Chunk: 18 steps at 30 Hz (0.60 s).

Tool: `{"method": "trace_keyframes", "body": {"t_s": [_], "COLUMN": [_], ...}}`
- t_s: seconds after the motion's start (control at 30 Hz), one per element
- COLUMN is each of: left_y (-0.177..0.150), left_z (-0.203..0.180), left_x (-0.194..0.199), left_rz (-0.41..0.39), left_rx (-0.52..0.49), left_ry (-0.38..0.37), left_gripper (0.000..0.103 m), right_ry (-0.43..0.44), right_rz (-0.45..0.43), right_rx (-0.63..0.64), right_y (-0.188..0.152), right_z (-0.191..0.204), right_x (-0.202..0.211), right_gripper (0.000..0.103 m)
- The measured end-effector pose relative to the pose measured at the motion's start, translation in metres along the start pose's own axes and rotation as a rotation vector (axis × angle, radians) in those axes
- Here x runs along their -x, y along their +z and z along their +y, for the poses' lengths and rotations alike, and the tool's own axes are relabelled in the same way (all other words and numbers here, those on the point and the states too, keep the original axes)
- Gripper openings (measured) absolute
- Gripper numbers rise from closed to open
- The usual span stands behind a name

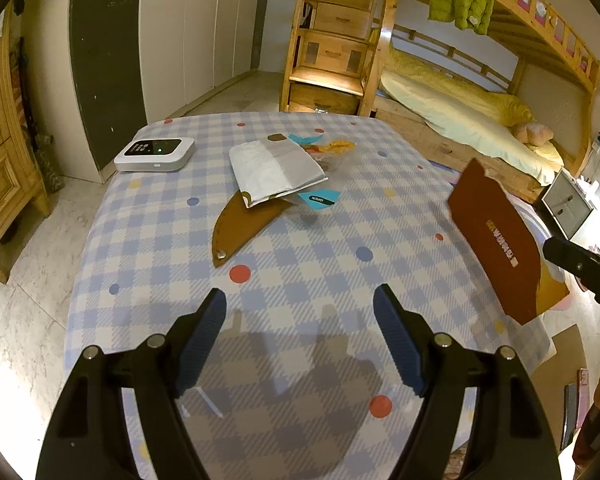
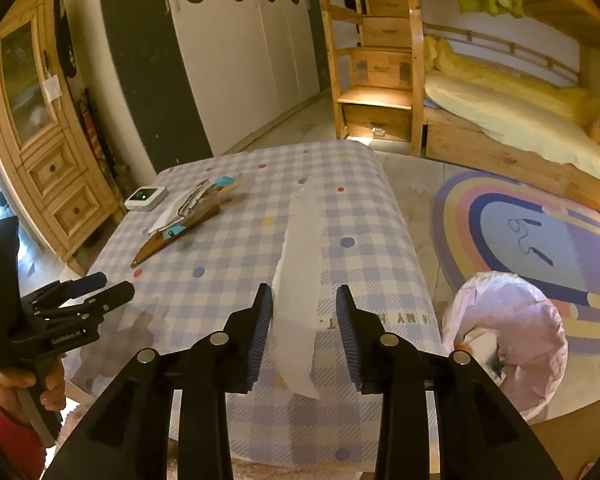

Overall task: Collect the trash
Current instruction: 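Lift the red envelope off the mattress with the right gripper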

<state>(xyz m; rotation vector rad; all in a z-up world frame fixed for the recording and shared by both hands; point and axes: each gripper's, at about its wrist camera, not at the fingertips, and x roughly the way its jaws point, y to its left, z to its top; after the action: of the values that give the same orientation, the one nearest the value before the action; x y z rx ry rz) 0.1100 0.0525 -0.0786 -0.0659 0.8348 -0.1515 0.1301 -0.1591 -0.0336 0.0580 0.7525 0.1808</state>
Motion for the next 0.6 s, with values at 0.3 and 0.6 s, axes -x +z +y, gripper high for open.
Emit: {"method": "trace_keyframes", "body": {"t_s": [0.3, 0.6], "left_y": [-0.001, -0.003], "left_z": [-0.001, 0.001], "left_x": [-0.002, -0.005], "left_rz": [0.006, 0.010], "left_rx": [0.000, 0.008], "left_ry": [0.003, 0.008], "left_gripper": [0.074, 0.074], "right_ry": [0.044, 0.043], "right_rz": [-0.025, 0.034], "right_rx": [-0.030, 0.001], "right_y": [0.004, 0.001], "right_z": [-0.008, -0.002], "right_x": [0.005, -0.017], "right_gripper": [0.035, 0.035]}}
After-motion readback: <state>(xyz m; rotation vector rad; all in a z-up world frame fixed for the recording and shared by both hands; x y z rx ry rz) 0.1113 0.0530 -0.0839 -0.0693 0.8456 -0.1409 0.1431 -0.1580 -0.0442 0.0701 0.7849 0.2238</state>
